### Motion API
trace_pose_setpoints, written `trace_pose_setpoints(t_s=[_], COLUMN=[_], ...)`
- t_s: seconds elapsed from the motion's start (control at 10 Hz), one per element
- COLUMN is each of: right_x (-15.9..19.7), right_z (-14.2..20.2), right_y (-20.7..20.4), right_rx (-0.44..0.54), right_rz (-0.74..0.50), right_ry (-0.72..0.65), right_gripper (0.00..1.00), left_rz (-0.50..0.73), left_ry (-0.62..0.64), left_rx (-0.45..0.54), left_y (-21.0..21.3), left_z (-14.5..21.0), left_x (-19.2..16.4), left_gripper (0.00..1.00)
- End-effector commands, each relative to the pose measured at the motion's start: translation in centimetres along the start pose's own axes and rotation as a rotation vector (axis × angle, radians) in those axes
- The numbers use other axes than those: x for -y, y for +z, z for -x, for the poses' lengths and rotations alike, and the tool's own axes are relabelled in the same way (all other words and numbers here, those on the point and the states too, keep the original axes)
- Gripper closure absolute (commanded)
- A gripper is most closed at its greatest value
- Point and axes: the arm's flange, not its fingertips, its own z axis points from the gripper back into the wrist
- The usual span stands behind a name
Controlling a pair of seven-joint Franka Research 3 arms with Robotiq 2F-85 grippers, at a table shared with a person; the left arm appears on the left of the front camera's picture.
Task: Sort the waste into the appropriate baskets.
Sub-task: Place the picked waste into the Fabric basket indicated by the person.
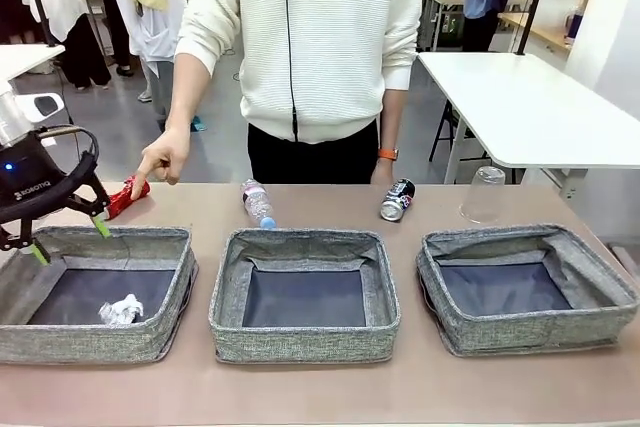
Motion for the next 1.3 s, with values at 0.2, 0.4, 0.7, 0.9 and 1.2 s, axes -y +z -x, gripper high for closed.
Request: trace_pose_setpoints(t_s=[0.2, 0.4, 0.7, 0.9, 1.2], right_x=[-0.2, -0.2, -0.2, -0.2, -0.2], right_z=[-0.3, -0.3, -0.3, -0.3, -0.3], right_y=[0.0, 0.0, 0.0, 0.0, 0.0], right_rx=[0.010, 0.010, 0.010, 0.010, 0.010], right_rz=[-0.019, -0.019, -0.019, -0.019, -0.019], right_ry=[0.025, 0.025, 0.025, 0.025, 0.025], right_gripper=[0.00, 0.00, 0.00, 0.00, 0.00], left_rz=[0.830, 1.229, 1.368, 1.414, 1.406], left_ry=[-0.622, -0.781, -0.614, -0.580, -0.612], left_rx=[-0.555, -0.657, -0.510, -0.428, -0.390], left_y=[6.8, 9.7, 9.3, 8.1, 8.5], left_z=[1.5, -0.4, -3.4, -3.8, -2.8], left_x=[-0.6, -3.8, -9.3, -13.6, -12.8], left_gripper=[0.00, 0.00, 0.00, 0.00, 0.00])
